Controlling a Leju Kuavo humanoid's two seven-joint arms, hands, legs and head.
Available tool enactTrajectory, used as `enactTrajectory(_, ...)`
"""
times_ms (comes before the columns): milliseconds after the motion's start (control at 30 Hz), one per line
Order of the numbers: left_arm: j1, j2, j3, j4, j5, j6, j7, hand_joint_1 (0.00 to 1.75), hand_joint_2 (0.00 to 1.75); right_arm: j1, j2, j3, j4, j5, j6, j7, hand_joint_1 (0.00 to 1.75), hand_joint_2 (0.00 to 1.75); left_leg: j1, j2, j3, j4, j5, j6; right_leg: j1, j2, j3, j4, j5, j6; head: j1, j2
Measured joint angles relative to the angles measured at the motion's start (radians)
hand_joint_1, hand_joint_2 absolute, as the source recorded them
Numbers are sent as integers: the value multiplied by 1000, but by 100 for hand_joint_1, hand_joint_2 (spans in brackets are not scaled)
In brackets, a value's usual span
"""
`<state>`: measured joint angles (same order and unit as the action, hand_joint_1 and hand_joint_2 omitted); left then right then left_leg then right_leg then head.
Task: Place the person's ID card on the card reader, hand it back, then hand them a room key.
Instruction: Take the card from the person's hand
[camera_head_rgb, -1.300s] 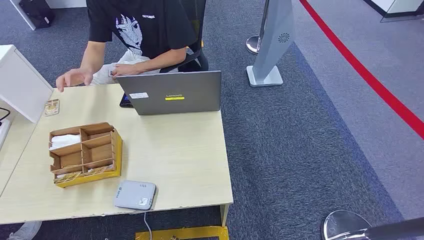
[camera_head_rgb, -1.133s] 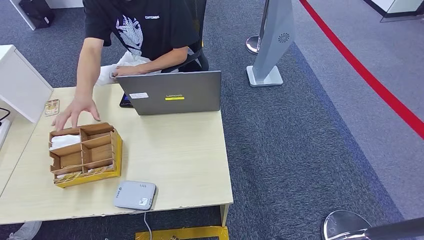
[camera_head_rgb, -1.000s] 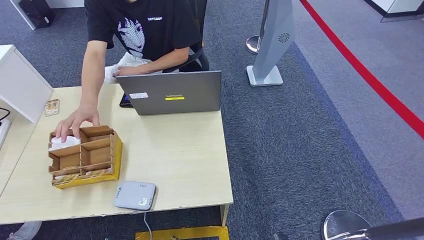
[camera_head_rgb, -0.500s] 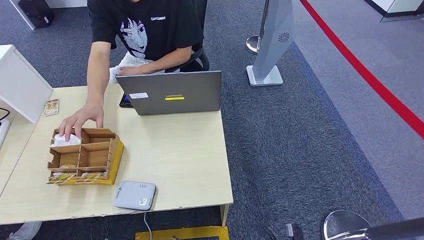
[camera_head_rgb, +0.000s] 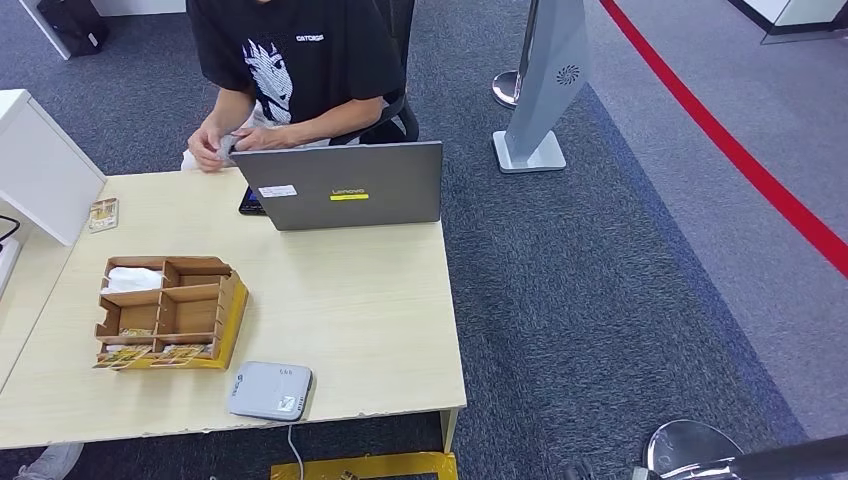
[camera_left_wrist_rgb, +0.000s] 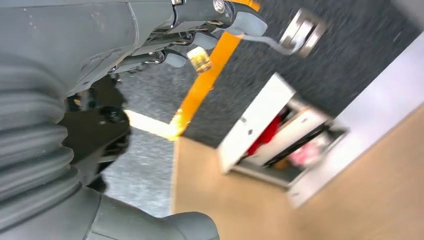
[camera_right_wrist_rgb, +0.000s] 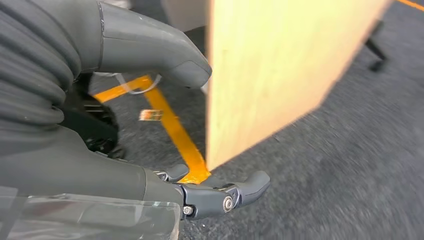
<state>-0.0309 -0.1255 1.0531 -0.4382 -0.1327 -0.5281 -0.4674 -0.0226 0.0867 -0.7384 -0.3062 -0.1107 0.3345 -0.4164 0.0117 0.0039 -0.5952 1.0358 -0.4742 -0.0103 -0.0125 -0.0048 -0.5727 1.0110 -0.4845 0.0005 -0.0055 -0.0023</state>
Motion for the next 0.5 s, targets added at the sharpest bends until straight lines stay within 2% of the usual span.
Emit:
enactTrajectory(167,-5,-5,129,-31,38,-4,-3,0,175,-9,5,-111,14,-49,8,0,0,175,0,0,0,0,0,0,0,0,0,0,0,0,0,0)
enactTrajectory(267,-5,-15,154,-65,41,-4,-15,0,175,-11,7,-142,16,-64,11,-3,0,175,0,0,0,0,0,0,0,0,0,0,0,0,0,0)
enactTrajectory(500,2,-100,195,-301,45,0,-20,0,175,-20,25,-210,24,-66,6,-9,0,175,0,0,0,0,0,0,0,0,0,0,0,0,0,0)
